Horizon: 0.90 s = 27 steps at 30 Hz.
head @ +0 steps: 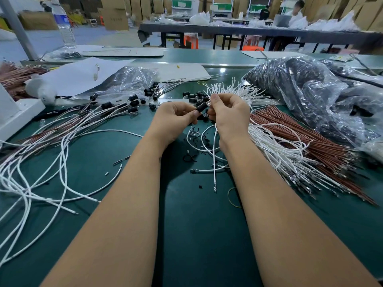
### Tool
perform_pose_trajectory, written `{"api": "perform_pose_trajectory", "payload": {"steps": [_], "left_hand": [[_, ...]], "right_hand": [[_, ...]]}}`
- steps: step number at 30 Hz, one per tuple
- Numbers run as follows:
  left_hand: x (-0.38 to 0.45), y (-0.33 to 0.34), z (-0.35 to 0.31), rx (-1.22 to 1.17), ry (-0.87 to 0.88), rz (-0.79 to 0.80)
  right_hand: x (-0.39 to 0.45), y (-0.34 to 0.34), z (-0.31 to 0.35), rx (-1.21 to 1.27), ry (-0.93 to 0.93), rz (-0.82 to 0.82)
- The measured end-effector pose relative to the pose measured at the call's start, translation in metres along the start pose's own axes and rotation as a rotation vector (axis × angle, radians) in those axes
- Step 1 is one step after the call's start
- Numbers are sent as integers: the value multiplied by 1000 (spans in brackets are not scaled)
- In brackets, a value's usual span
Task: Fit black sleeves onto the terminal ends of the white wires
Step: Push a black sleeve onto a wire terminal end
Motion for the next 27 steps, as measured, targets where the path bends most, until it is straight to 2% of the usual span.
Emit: {"api": "perform_pose_trajectory", "payload": {"steps": [18, 27], "left_hand": [[-1, -6, -5, 18, 34, -63], [0, -9, -1, -9, -16, -125]], "right_hand": [[1, 0, 1, -2, -26, 7], [1, 3, -1, -81, -38, 34]]}}
Point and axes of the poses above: each hand's wrist, its own x-axis towards the middle knuckle, its own y-axis out of the palm, z = x × y, the point moved 7 cm from there along x, towards the middle knuckle, and after that the axes turned 7 degrees about x, right-handed, at the moved point
